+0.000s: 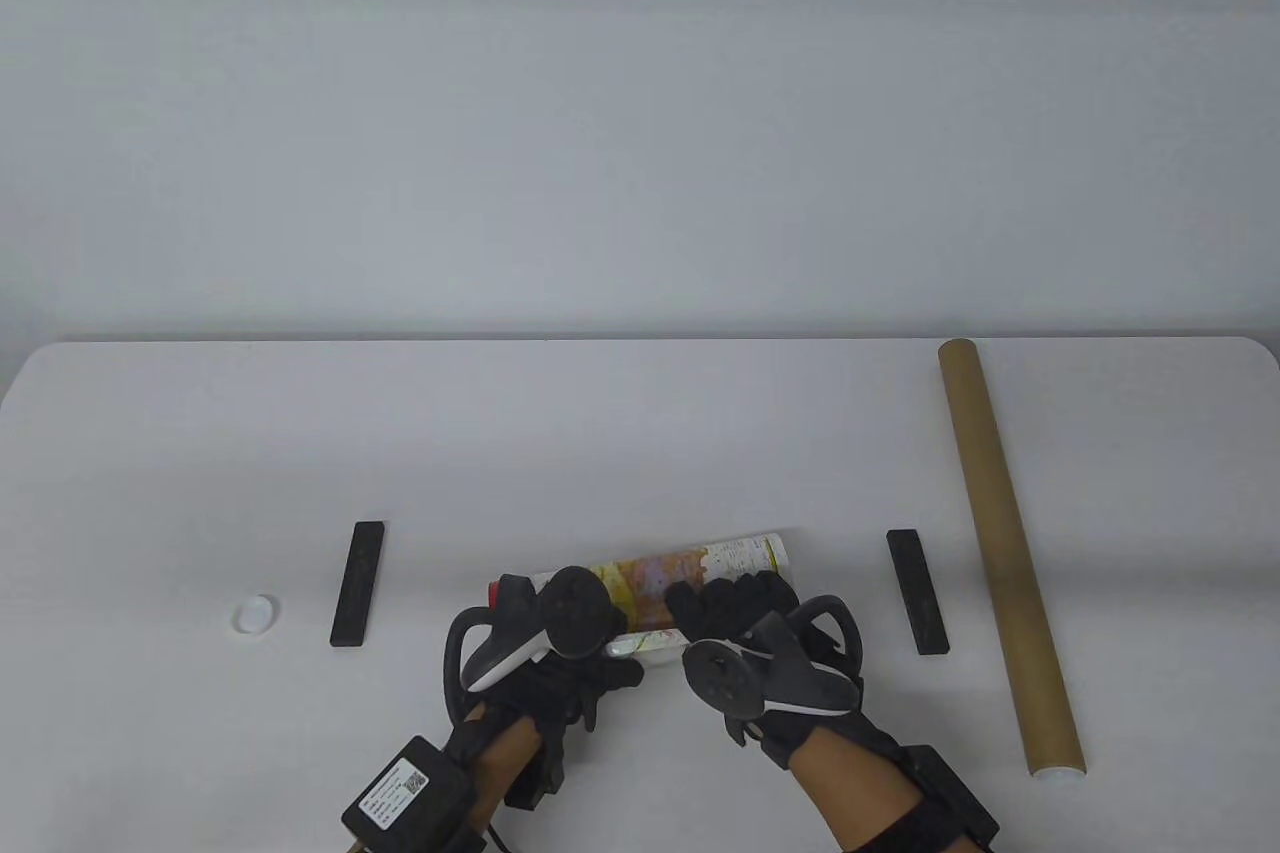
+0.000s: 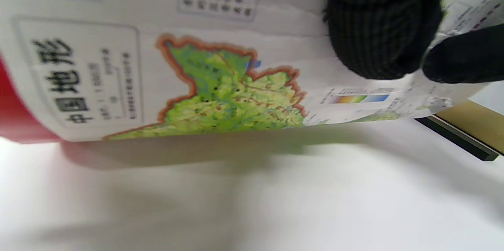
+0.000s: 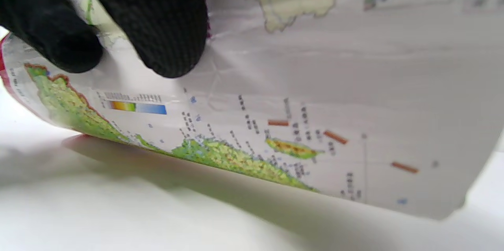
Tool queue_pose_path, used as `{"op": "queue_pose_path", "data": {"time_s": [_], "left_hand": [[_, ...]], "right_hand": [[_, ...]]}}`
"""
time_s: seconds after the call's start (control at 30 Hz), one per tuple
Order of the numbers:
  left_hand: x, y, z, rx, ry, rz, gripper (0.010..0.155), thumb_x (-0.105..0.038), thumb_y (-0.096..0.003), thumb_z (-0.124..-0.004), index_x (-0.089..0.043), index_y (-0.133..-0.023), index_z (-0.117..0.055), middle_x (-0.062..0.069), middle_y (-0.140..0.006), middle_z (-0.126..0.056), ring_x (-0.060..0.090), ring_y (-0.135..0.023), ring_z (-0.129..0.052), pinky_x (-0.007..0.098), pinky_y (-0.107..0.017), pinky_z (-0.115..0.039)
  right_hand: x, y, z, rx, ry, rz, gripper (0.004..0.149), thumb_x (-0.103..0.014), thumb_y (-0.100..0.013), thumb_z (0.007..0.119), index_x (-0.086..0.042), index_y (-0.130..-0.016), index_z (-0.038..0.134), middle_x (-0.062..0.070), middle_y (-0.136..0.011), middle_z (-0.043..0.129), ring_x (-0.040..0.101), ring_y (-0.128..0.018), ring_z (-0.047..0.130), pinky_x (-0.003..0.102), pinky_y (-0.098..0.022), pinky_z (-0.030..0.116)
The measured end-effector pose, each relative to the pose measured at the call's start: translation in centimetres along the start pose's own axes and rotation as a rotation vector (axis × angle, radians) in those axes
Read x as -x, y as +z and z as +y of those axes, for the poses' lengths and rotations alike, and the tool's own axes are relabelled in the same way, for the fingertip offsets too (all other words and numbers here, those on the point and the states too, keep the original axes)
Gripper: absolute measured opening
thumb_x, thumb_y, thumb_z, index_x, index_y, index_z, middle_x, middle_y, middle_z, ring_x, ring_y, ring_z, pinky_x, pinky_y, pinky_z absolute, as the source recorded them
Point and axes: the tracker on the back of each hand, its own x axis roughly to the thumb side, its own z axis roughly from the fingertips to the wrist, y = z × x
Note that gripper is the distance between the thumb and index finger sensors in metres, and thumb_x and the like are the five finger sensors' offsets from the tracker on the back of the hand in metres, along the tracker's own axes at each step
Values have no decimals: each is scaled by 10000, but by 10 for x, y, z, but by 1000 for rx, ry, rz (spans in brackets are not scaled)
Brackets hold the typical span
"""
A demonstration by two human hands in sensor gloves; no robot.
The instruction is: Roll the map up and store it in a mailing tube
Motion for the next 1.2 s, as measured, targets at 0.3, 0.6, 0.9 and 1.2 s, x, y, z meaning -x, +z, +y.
{"op": "queue_pose_path", "data": {"time_s": [0.3, 0.6, 0.9, 1.2], "left_hand": [[-16, 16, 9, -173, -332, 89, 655, -655, -369, -870, -434, -964, -710, -96, -886, -860, 219, -852, -931, 470, -756, -670], [-13, 12, 9, -193, -268, 33, 613, -659, -310, -914, -420, -861, -793, -132, -532, -916, 115, -481, -982, 402, -693, -723], [8, -1, 3, 189, 119, 76, 483, -659, -380, -887, -386, -778, -907, -102, -462, -938, 140, -413, -983, 398, -650, -753], [-15, 12, 6, -91, -201, 68, 612, -666, -371, -855, -399, -919, -799, -53, -854, -848, 244, -803, -916, 458, -743, -659]], "right_hand": [[21, -4, 12, -109, -244, 78, 558, -369, -482, 907, -68, -938, 796, 58, -613, 879, 303, -484, 932, 592, -510, 739], [24, 0, 8, -72, -230, 57, 628, -376, -480, 917, -62, -997, 749, 87, -690, 867, 360, -588, 919, 641, -550, 683], [3, 2, -2, -28, 43, -4, 676, -378, -461, 938, -84, -1028, 717, 77, -717, 841, 341, -605, 896, 610, -562, 695], [14, -5, 4, -121, -131, 82, 492, -357, -479, 922, -71, -875, 868, 21, -513, 890, 261, -395, 942, 551, -432, 792]]}}
